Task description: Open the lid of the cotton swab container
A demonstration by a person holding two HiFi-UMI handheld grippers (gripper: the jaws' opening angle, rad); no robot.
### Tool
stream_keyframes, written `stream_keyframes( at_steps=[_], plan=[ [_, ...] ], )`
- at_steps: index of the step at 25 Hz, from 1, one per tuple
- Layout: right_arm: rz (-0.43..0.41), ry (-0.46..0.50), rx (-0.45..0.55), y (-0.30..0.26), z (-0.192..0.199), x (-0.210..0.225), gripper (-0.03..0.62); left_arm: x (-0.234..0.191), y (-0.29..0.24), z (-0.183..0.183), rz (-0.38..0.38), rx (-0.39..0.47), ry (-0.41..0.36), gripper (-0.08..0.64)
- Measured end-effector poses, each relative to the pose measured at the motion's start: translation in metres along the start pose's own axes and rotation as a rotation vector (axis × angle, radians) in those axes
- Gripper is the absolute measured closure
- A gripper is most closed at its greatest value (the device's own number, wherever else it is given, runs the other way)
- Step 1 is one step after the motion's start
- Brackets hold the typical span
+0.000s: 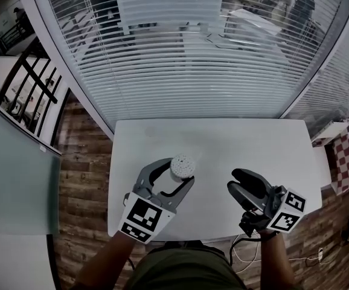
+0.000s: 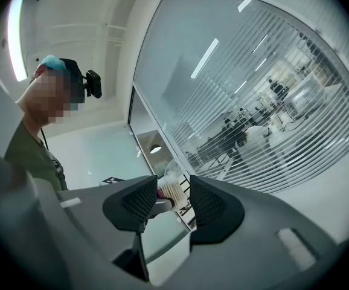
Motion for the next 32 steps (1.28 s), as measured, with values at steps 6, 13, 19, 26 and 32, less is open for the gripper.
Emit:
stream_keyframes(
  at_steps=[6, 13, 19, 26, 32],
  plan=[
    [0.009, -0.016, 0.007, 0.002, 0.001, 0.005, 0.433, 0.0, 0.0, 0.002, -0.004, 0.001, 0.007, 0.305],
    [0.006, -0.022, 0.0, -0.003, 0.002, 0.006, 0.434, 0.0, -0.001, 0.002, 0.001, 0.004, 0.016, 0.305],
    [-0.003, -0.029, 0.0, -0.005, 0.003, 0.009, 0.445, 0.002, -0.003, 0.002, 0.007, 0.006, 0.021, 0.305],
    [-0.009, -0.035, -0.013, -0.01, 0.006, 0.012, 0.454, -0.001, -0.007, 0.004, 0.009, 0.003, 0.027, 0.305],
    [-0.01, -0.035, -0.02, -0.013, 0.006, 0.014, 0.454, -0.001, -0.008, 0.005, 0.01, 0.0, 0.032, 0.305]
  ],
)
Point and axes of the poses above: the fingertips, and each gripper's own axes: y backward along the fingers, x to its right, z out of its underside, the point moved 6 cm from there along y, backward along the fingers, and after that the axes turned 1 degree about y, right-handed, at the moved point
